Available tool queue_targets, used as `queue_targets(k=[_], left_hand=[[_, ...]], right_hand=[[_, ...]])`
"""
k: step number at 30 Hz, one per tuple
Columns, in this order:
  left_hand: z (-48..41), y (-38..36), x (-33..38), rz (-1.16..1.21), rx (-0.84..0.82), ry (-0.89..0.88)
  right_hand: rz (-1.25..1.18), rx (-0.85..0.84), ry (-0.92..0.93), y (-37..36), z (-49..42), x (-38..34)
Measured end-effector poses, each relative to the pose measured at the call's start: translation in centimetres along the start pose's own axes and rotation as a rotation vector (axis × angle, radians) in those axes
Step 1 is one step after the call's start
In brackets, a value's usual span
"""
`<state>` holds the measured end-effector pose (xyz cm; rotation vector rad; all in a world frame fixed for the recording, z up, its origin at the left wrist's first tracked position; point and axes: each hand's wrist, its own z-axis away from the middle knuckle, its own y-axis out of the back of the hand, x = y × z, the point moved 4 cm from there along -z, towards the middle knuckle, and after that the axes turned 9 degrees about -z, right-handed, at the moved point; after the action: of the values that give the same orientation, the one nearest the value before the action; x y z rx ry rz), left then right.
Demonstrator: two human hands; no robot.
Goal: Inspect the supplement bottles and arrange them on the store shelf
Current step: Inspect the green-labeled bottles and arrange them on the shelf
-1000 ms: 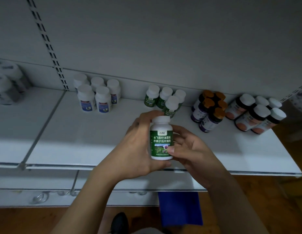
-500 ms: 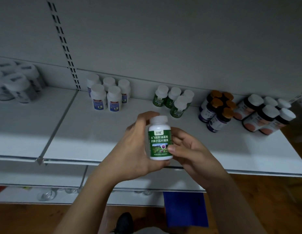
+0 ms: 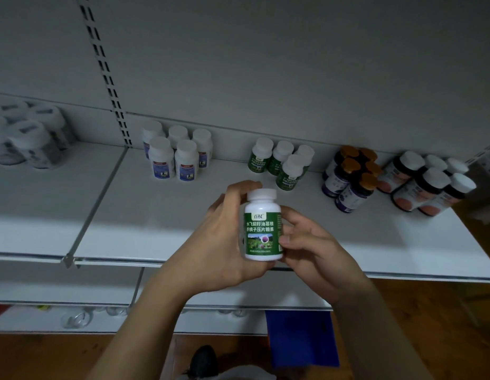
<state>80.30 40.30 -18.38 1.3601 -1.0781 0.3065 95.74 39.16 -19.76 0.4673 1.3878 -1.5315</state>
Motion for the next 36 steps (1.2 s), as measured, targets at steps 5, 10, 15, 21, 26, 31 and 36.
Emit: queue_targets(k=[5,10,15,21,26,31,36], left_hand=[[0.1,0.4,-0.2,-0.015,0.009,-0.01],[0.3,0.6,-0.7,-0.034,-0.006,-0.013],[0.1,0.4,-1.1,-0.008,-0.011,0.079],[0.0,0.3,-1.7,0.203,-0.006,0.122],[-0.2,-0.2,-1.6,0.18,-0.019,0.088],[0.0,-0.7,-1.5,0.143,-0.025,0.066],[0.0,-0.7,-0.6,0.093,-0.008,0.086]], right_hand=[[-0.012,-0.007,0.023,-0.2,-0.3,0.1],[0.039,0.029,0.041,0.1,-0.4,0.1],[0.171,0.108,0.062,0.0,-0.6,0.2],[0.168,0.153,0.09,0.5,-0.2,-0.6],[0.106,0.132,0.058,0.8,0.0,-0.4],[0.023,0.112,0.044,0.8,0.3,0.2],[0.033,0.168,0.076,1.0,0.5,0.3]])
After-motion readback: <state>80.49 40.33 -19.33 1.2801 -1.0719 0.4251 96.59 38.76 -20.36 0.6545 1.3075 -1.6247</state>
